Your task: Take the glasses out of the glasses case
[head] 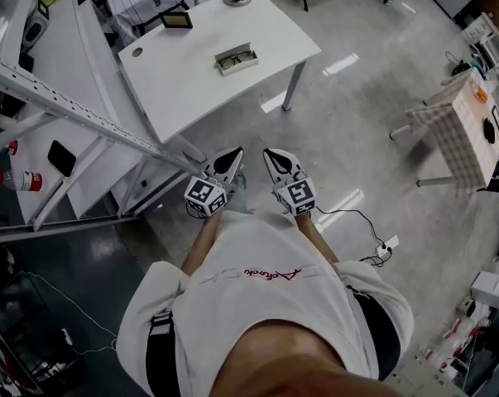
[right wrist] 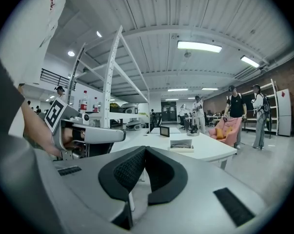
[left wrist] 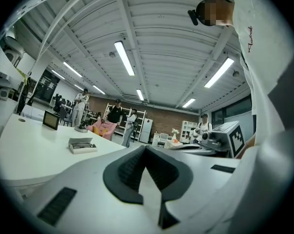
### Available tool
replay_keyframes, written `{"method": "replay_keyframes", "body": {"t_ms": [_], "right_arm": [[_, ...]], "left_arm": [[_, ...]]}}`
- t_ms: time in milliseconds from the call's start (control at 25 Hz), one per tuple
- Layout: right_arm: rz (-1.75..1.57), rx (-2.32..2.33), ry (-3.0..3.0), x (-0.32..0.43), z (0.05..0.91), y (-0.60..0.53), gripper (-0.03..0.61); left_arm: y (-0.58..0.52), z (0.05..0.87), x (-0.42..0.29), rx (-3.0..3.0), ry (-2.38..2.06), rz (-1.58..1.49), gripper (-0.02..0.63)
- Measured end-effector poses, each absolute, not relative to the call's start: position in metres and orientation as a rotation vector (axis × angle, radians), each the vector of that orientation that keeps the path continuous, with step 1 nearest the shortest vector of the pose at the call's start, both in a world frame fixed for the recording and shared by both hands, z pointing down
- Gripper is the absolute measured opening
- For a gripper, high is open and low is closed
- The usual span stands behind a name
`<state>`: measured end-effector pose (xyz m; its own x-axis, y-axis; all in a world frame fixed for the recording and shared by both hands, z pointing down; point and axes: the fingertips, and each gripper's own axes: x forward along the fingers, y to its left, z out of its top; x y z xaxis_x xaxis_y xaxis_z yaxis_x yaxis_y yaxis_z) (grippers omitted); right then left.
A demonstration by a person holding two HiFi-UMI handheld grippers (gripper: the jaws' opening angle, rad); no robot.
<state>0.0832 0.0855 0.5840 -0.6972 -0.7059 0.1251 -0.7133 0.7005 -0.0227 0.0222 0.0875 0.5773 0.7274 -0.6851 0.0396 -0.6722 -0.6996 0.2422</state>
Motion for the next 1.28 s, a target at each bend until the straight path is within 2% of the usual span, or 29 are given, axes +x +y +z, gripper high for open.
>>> {"method": "replay_keyframes", "body": {"t_ms": [720, 1280], "right_arm": [[0.119, 1.163, -2.776, 0.061, 0.587, -0.023, -0.006], [0.103, 1.099, -2.792, 0.01, 0.57, -0.139, -0.006]], "left_arm": [[-0.022, 0.576, 0.007, 2.69, -1.046, -0.082, -0.009], [-0.134, 0.563, -0.05, 2.653, -1.119, -0.106, -0.009]]}}
